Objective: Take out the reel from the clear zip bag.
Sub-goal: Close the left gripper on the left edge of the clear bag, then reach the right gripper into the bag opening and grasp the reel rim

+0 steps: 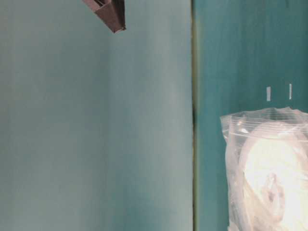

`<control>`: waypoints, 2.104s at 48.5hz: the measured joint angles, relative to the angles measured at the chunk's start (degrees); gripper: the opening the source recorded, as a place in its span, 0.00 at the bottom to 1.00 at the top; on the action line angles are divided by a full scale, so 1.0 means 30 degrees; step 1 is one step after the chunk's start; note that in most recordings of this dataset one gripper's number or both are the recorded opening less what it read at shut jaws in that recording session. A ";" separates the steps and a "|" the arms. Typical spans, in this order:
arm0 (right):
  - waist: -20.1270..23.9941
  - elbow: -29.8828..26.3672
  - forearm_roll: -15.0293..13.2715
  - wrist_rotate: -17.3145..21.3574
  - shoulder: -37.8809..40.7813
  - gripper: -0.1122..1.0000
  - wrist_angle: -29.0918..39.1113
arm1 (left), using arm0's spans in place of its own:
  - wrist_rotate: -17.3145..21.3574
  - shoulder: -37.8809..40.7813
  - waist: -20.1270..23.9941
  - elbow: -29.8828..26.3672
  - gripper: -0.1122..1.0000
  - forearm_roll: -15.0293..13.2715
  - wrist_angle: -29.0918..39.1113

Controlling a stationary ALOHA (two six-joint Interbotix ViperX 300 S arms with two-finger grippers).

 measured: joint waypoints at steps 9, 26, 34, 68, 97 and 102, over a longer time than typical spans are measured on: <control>0.0000 0.0000 0.0029 0.0000 0.0000 0.10 0.0029 | -0.0029 -0.0117 0.0117 0.0088 0.60 0.0000 0.0586; 0.0059 0.0352 0.0205 0.2314 0.1172 0.10 0.1934 | 0.0205 -0.0205 0.0117 -0.0469 0.15 0.0000 0.2314; 0.0059 0.0088 0.0234 0.3574 0.2900 0.19 0.1787 | 0.0264 -0.0176 0.0117 -0.0645 0.11 0.0000 0.2578; -0.0322 -0.6152 0.1611 0.4336 1.2656 0.91 0.1436 | 0.0293 -0.0176 0.0088 -0.0645 0.11 0.0000 0.2842; -0.0850 -0.7354 0.3105 0.4365 1.3857 0.91 0.0850 | 0.0293 -0.0205 0.0088 -0.0674 0.11 0.0000 0.3047; -0.0791 -0.7764 0.3105 0.4365 1.4150 0.91 0.0850 | 0.0264 -0.0205 0.0088 -0.0674 0.11 0.0000 0.3076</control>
